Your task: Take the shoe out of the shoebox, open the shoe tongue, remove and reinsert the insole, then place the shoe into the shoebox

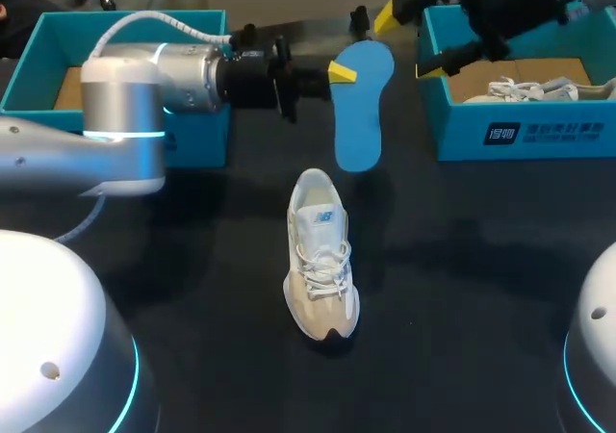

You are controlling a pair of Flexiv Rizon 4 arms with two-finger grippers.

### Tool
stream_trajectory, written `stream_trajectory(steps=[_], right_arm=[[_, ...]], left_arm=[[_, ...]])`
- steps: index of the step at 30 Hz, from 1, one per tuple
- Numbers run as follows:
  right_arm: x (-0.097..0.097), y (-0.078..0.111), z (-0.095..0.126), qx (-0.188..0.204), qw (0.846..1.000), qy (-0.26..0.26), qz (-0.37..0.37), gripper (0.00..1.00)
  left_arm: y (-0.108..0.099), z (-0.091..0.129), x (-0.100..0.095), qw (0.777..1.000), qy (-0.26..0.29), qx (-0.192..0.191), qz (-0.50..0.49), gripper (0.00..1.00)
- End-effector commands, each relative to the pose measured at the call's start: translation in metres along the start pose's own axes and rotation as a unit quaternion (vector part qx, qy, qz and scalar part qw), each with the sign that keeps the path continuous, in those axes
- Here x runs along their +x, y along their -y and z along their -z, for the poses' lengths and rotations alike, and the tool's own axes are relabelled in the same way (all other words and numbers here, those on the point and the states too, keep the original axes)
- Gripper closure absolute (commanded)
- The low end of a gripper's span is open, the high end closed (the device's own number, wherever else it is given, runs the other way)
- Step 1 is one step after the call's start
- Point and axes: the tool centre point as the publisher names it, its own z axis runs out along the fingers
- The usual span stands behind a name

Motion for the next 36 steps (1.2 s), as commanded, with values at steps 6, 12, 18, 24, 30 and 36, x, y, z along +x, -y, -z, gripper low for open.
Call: stream_trajectory(steps=[6,12,18,24,30,36], right_arm=[[0.02,-0.007,-0.004,0.021,0.976,0.218,-0.015,0.0],[0.024,-0.006,-0.005,0.023,0.964,0.264,-0.025,0.0],[0.026,-0.007,-0.013,0.042,0.952,0.302,-0.029,0.0],[0.025,-0.007,-0.019,0.054,0.94,0.336,-0.037,0.0],[0.023,-0.009,-0.022,0.045,0.928,0.367,-0.044,0.0],[0.021,-0.012,-0.024,0.032,0.918,0.392,-0.045,0.0]], left_arm=[[-0.002,-0.002,0.0,1.0,0.002,-0.003,-0.007,1.0],[-0.001,-0.001,0.001,1.0,0.002,-0.004,0.002,1.0],[-0.001,-0.001,0.001,1.0,0.006,-0.006,-0.001,1.0],[-0.001,-0.001,0.004,1.0,0.008,-0.007,-0.004,1.0],[0.0,0.002,0.009,1.0,0.0,-0.001,0.018,1.0],[0.0,0.003,0.008,1.0,0.005,0.001,0.019,1.0]])
